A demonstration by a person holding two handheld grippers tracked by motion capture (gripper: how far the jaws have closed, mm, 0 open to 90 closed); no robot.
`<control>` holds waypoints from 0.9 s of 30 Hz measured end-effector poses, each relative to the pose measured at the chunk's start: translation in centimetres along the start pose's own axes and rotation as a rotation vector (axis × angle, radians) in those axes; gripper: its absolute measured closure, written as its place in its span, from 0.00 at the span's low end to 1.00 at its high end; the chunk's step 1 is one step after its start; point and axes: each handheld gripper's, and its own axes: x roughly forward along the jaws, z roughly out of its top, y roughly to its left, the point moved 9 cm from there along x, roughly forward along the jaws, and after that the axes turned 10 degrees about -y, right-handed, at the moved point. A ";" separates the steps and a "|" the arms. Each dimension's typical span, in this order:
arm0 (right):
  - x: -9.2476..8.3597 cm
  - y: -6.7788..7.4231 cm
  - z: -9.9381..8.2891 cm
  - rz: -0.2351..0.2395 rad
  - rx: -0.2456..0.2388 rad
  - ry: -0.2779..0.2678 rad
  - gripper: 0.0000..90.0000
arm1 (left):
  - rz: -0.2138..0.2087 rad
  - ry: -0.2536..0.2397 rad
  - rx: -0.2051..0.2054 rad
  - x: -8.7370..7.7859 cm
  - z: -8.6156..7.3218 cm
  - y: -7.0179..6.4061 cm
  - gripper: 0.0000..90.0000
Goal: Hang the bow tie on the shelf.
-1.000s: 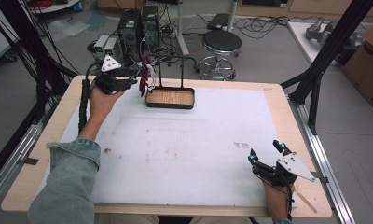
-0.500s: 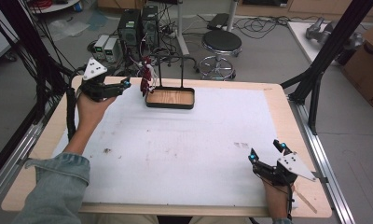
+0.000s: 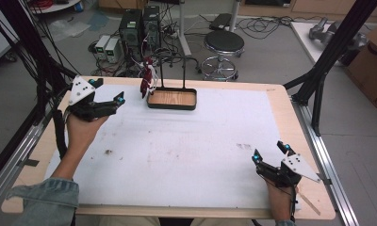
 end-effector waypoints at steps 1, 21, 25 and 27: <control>0.0 0.0 0.0 -0.002 -0.003 0.000 0.12 | 0.001 -0.006 -0.003 -0.4 0.0 -0.2 0.18; 0.0 -0.1 -0.1 -0.006 -0.006 0.004 0.12 | 0.088 -0.055 -0.053 -6.9 -3.1 -1.7 0.18; 0.0 -0.1 -0.1 -0.009 -0.001 0.007 0.12 | 0.115 -0.059 -0.079 -8.0 -4.0 -1.6 0.18; 0.0 -0.1 -0.1 -0.010 -0.002 0.007 0.12 | 0.123 -0.049 -0.082 -8.5 -4.5 -1.6 0.18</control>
